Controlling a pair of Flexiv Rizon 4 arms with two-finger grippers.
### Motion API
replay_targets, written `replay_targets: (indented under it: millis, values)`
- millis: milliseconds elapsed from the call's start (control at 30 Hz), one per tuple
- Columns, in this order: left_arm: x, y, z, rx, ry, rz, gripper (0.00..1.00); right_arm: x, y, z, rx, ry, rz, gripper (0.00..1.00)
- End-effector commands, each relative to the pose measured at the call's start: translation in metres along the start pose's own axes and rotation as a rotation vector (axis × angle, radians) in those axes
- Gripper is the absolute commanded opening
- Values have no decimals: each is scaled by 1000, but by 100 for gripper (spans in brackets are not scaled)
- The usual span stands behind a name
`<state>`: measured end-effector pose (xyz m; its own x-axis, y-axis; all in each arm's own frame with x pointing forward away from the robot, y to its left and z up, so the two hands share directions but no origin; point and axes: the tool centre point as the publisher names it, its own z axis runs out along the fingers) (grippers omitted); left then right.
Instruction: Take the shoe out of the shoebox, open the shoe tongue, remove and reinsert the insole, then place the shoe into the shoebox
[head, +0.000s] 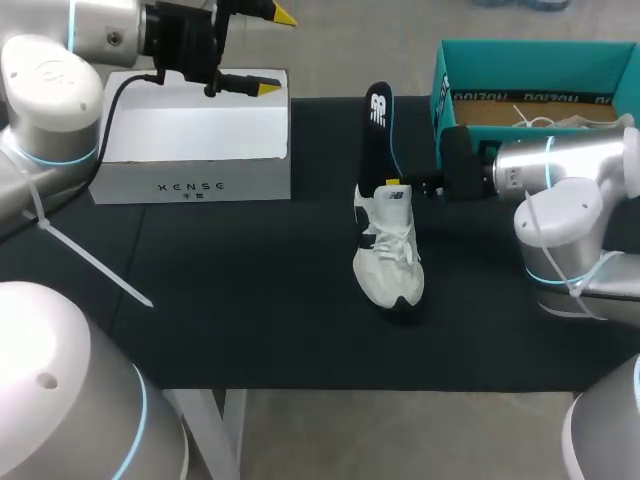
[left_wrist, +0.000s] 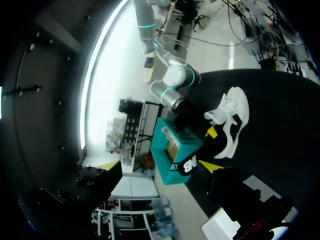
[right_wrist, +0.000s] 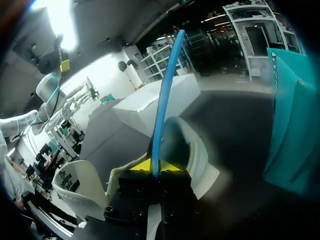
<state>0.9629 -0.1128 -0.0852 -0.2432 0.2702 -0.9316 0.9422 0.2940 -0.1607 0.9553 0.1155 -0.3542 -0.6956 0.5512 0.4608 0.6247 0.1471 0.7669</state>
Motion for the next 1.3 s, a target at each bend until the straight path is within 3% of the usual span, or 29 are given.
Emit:
replay_targets:
  millis: [33,233,267,300,400,433,767,933,1000,1033,1300]
  values:
    - [0,0,-1,0,3,0,100,6,-7,-3,13,-12,9,0]
    - [0,0,-1,0,3,0,100,5,-13,-3,11,-19,33,0]
    - [0,0,-1,0,3,0,100,4,-12,-3,9,-20,34,31]
    - [0,0,-1,0,3,0,100,4,-11,-2,8,-21,34,47]
    - [0,0,-1,0,3,0,100,2,-4,-2,2,-25,22,55]
    - [0,0,-1,0,3,0,100,1,-2,-1,2,-26,18,50]
    - [0,0,-1,0,3,0,100,-8,28,-2,-7,-38,-38,48]
    - [0,0,-1,0,3,0,100,-13,40,-3,-15,-61,-63,41]
    - [0,0,-1,0,3,0,100,-13,43,-4,-16,-65,-74,21]
    - [0,0,-1,0,3,0,100,-12,43,-4,-12,-67,-81,3]
    - [0,0,-1,0,3,0,100,-5,19,3,59,-53,-71,0]
